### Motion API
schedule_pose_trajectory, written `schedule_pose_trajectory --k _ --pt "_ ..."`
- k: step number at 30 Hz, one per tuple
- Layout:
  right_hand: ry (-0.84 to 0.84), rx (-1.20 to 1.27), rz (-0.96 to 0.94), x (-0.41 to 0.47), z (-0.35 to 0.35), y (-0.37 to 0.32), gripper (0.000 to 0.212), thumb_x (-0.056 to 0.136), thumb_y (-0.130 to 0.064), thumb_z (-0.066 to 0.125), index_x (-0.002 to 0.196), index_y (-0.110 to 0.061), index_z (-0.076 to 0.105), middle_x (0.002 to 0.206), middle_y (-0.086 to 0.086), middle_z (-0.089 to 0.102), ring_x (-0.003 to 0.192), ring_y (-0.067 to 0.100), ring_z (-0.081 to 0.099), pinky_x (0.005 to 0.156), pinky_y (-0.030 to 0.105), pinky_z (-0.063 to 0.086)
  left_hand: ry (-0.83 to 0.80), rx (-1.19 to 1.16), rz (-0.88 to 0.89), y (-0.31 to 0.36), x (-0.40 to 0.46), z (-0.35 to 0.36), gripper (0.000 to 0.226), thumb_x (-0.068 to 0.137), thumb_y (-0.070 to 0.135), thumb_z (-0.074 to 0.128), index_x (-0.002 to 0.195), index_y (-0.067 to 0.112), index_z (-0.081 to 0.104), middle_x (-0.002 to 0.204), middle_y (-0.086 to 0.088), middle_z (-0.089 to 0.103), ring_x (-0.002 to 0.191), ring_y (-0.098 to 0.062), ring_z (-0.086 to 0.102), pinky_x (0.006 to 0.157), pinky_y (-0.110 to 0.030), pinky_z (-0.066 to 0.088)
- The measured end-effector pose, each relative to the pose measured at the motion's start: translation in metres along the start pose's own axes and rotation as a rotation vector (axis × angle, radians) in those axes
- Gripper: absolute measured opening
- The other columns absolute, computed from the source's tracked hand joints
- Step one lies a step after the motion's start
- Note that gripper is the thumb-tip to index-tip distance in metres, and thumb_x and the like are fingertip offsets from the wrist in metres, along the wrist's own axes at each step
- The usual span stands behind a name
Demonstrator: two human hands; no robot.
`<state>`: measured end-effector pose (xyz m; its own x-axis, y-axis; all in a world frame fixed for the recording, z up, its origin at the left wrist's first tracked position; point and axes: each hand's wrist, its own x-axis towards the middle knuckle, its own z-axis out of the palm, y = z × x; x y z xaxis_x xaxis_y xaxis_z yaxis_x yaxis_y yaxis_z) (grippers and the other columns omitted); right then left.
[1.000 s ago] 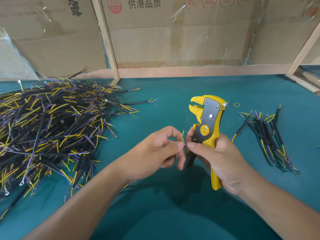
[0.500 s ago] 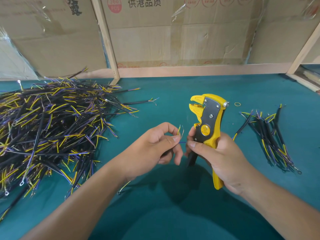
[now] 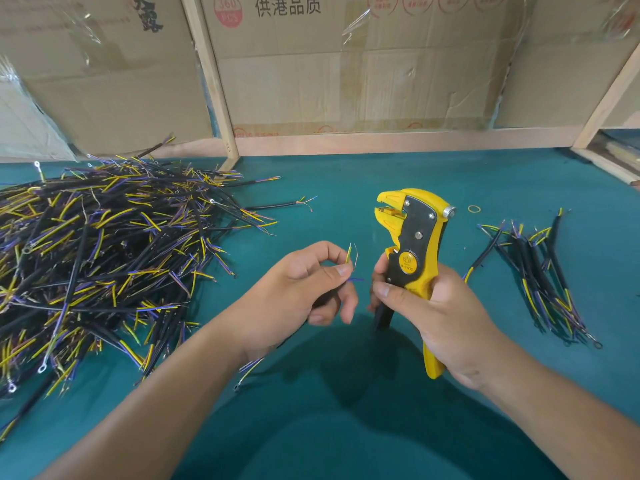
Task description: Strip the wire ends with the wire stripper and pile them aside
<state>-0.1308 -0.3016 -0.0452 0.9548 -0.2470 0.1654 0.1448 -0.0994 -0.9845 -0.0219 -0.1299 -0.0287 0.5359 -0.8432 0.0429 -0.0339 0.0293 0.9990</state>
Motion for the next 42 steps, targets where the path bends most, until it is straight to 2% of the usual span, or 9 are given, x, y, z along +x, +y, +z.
schedule_pose_trajectory --k 5,7,13,21,24,27,32,37,42 --pt "0.005 0.041 0.0 0.0 -0.001 0.001 0.012 0.084 -0.025 0.064 0.095 -0.026 0.069 0.083 0.0 0.069 0.081 0.024 0.067 0.083 0.034 0.056 -0.004 -0.068 0.002 -0.001 0.0 -0.002 0.012 0.101 0.022 0.049 0.094 0.013 0.049 0.068 -0.013 0.063 0.048 -0.016 0.03 0.051 -0.02 0.034" --pt "0.004 0.058 -0.006 0.0 -0.001 0.0 0.012 0.084 -0.024 0.064 0.095 -0.024 0.069 0.083 0.0 0.069 0.08 0.023 0.067 0.083 0.032 0.056 -0.006 -0.079 0.003 -0.001 0.0 -0.002 0.012 0.101 0.022 0.05 0.093 0.013 0.05 0.068 -0.014 0.063 0.047 -0.016 0.029 0.051 -0.02 0.034" --pt "-0.026 0.046 -0.019 -0.001 -0.003 -0.002 0.01 0.087 -0.025 0.062 0.093 -0.025 0.069 0.083 0.002 0.066 0.081 0.02 0.066 0.083 0.035 0.056 -0.034 -0.095 0.007 -0.001 0.0 -0.003 0.011 0.101 0.021 0.05 0.093 0.013 0.05 0.067 -0.013 0.062 0.047 -0.016 0.03 0.052 -0.02 0.034" --pt "-0.009 0.109 0.007 0.002 -0.005 -0.002 0.008 0.088 -0.022 0.062 0.093 -0.02 0.068 0.082 0.003 0.062 0.079 0.019 0.063 0.093 0.054 0.053 -0.006 -0.088 0.019 0.003 0.0 -0.005 0.011 0.1 0.021 0.051 0.09 0.016 0.051 0.064 -0.012 0.061 0.045 -0.014 0.03 0.049 -0.019 0.034" --pt "-0.005 0.185 0.034 0.005 -0.009 -0.001 0.006 0.091 -0.014 0.063 0.093 -0.015 0.068 0.081 0.006 0.06 0.077 0.023 0.061 0.087 0.054 0.055 0.023 -0.092 0.039 0.007 -0.001 -0.008 0.011 0.099 0.02 0.05 0.09 0.014 0.049 0.062 -0.011 0.06 0.045 -0.014 0.029 0.049 -0.02 0.033" --pt "-0.083 0.404 0.152 0.006 -0.012 -0.004 0.011 0.087 -0.012 0.061 0.092 -0.013 0.071 0.08 0.01 0.058 0.074 0.027 0.058 0.074 0.041 0.056 0.054 -0.071 0.061 0.012 -0.003 -0.012 0.01 0.098 0.019 0.049 0.091 0.012 0.047 0.061 -0.011 0.059 0.045 -0.015 0.028 0.049 -0.02 0.032" --pt "-0.319 0.491 0.353 0.005 -0.016 -0.007 0.015 0.084 -0.014 0.065 0.097 -0.007 0.069 0.084 0.016 0.057 0.072 0.032 0.057 0.072 0.046 0.054 0.063 -0.072 0.117 0.021 -0.008 -0.02 0.011 0.098 0.017 0.048 0.088 0.016 0.052 0.056 -0.009 0.056 0.044 -0.015 0.027 0.047 -0.018 0.031" --pt "-0.527 0.471 0.356 -0.002 -0.014 -0.01 0.021 0.086 -0.018 0.064 0.102 -0.006 0.065 0.086 0.017 0.061 0.074 0.033 0.061 0.074 0.046 0.054 0.044 -0.094 0.143 0.025 -0.01 -0.02 0.009 0.096 0.017 0.05 0.089 0.015 0.053 0.054 -0.01 0.054 0.044 -0.014 0.025 0.045 -0.017 0.029" --pt "-0.586 0.52 0.347 -0.005 -0.01 -0.012 0.021 0.088 -0.016 0.061 0.104 -0.003 0.062 0.086 0.017 0.062 0.073 0.031 0.061 0.074 0.045 0.053 0.048 -0.113 0.162 0.024 -0.009 -0.016 0.007 0.097 0.015 0.048 0.09 0.012 0.05 0.054 -0.008 0.054 0.044 -0.013 0.025 0.045 -0.016 0.03"
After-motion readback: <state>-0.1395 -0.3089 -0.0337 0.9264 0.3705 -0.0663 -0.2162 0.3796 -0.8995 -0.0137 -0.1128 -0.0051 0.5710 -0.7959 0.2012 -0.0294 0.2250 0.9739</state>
